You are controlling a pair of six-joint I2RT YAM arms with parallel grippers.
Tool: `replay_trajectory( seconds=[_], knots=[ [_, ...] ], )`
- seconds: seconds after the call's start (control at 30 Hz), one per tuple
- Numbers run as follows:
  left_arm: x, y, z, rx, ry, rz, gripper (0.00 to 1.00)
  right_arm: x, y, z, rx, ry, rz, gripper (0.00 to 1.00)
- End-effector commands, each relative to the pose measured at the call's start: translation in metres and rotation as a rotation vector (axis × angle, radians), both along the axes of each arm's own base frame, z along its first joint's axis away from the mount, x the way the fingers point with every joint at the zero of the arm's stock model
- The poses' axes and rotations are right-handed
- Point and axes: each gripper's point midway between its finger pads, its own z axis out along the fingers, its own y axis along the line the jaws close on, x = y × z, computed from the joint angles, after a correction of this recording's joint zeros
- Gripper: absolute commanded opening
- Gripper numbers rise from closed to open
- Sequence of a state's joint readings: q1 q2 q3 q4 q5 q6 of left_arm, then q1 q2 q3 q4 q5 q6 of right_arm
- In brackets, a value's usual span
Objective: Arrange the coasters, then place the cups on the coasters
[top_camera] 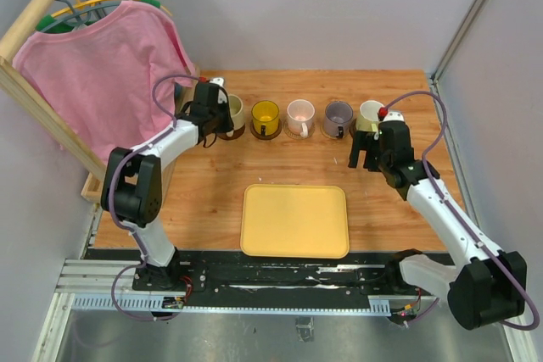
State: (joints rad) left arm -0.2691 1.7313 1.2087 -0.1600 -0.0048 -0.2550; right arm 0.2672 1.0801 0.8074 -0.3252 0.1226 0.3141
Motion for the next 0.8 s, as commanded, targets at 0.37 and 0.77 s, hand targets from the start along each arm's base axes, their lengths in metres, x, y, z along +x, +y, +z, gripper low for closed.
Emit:
replay_trajectory(
  seconds=[0.37, 0.77],
  knots=[
    [0.030, 0.009, 0.013, -0.032, -0.059, 0.034, 0.00, 0.015, 0.005, 0.009, 0.014, -0.028, 0.015, 0.98],
    [0.023, 0.012, 0.000, -0.038, -0.020, 0.034, 0.01, 0.017, 0.008, 0.004, 0.026, -0.009, 0.023, 0.98]
  ],
)
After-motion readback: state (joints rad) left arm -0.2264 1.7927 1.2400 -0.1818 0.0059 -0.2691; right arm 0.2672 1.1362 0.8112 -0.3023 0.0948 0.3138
